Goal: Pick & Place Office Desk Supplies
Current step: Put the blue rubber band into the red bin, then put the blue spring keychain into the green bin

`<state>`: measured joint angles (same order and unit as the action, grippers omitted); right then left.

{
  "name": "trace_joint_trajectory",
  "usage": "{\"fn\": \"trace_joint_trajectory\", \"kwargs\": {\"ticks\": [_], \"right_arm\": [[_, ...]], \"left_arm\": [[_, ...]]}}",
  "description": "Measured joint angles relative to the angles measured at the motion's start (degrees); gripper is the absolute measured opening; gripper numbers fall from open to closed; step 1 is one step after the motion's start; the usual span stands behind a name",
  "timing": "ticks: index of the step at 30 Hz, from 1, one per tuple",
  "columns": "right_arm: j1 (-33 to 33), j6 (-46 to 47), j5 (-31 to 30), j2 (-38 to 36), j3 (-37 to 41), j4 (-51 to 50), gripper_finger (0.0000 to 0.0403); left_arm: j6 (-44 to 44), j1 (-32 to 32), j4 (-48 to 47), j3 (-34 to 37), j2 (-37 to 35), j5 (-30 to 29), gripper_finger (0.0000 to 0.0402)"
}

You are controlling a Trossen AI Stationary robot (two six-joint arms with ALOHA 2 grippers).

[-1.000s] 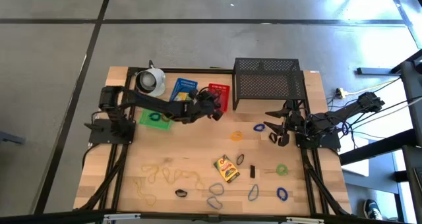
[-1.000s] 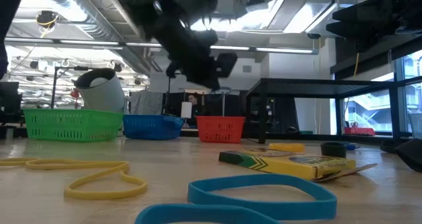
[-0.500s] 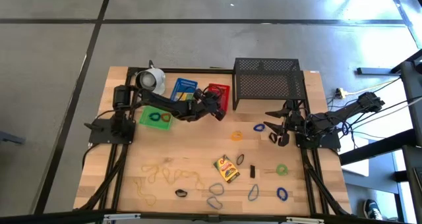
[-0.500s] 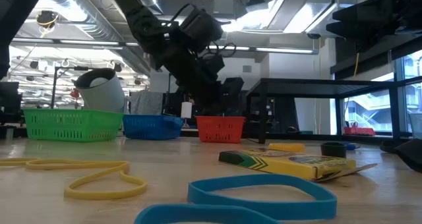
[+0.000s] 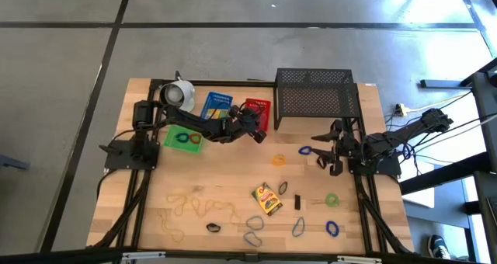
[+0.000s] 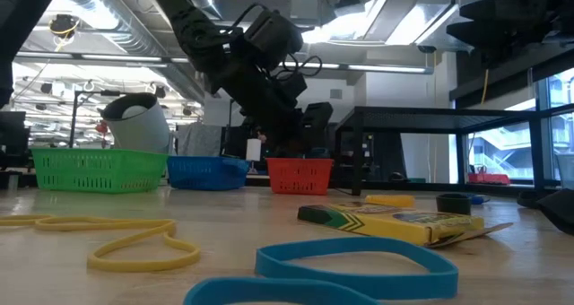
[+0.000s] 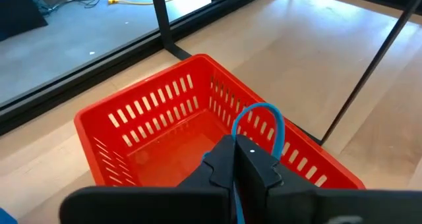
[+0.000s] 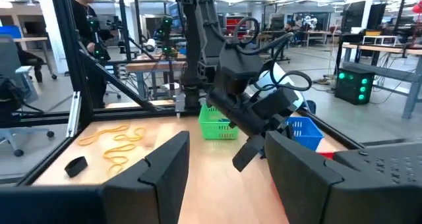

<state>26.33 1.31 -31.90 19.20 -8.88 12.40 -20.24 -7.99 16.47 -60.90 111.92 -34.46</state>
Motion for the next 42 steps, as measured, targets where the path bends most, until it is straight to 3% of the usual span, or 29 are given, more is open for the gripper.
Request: {"fn": "trace_joint_trajectory", "kwargs": {"ticks": [5,11,19,28,34,42], "right_arm": [[0.0,8.3,0.0,0.0,0.0,0.0,0.0201],[0.0,10.6,-0.5,0.0,0.0,-0.3,0.0201],[0.0,20.6,-11.4,5.3,0.0,-8.1,0.0201],[-1.9,27.4,-5.9,10.4,0.0,-10.2,0.0201],[-7.2,32.5,-1.5,13.6,0.0,-12.2,0.0201],[-15.3,44.5,7.8,19.5,0.0,-22.6,0.0201]], "left_arm": [[0.0,0.0,0.0,0.0,0.0,-0.1,0.0015],[0.0,0.0,-0.4,0.0,0.0,-0.3,0.0044],[0.0,0.0,-0.4,0.0,0.0,-0.5,0.0092],[0.0,0.5,0.0,0.0,-4.1,1.6,0.0116],[0.0,2.4,0.1,0.0,-9.9,3.8,0.0114],[2.8,7.7,0.1,0.0,-14.8,4.2,0.0114]]}}
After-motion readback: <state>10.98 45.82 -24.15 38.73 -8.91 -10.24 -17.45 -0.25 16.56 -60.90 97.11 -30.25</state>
